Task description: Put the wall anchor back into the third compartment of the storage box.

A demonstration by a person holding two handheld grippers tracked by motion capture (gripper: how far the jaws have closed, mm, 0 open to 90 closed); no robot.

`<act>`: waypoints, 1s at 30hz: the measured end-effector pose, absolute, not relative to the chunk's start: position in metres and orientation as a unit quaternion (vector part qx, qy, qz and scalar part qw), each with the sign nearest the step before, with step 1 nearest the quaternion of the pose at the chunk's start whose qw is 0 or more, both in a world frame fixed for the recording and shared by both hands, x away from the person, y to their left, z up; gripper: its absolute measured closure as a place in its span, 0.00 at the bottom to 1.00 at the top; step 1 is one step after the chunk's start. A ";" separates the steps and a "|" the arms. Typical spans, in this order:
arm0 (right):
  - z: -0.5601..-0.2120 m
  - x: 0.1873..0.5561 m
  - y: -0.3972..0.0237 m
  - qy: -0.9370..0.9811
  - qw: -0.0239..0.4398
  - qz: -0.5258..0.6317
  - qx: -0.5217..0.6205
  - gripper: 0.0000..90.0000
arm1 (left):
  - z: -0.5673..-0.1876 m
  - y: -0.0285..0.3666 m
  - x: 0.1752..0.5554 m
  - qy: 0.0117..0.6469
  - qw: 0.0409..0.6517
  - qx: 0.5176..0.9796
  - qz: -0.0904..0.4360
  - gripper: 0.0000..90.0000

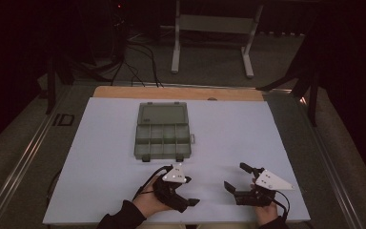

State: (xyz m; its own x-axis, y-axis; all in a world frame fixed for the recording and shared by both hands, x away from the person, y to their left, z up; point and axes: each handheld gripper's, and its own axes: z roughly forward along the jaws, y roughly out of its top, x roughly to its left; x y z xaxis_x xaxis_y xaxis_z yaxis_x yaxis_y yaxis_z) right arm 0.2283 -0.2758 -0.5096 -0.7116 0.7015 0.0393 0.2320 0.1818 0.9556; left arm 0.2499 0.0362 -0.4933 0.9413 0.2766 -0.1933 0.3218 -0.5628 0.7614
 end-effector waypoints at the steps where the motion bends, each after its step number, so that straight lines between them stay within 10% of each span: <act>1: -0.510 0.228 -0.276 0.739 0.211 0.556 0.316 0.11 | -0.495 0.036 0.250 0.165 0.433 0.886 -0.029 0.25; 30: -0.510 0.229 -0.275 0.740 0.207 0.557 0.315 0.11 | -0.519 0.020 0.247 0.125 0.367 0.922 -0.011 0.91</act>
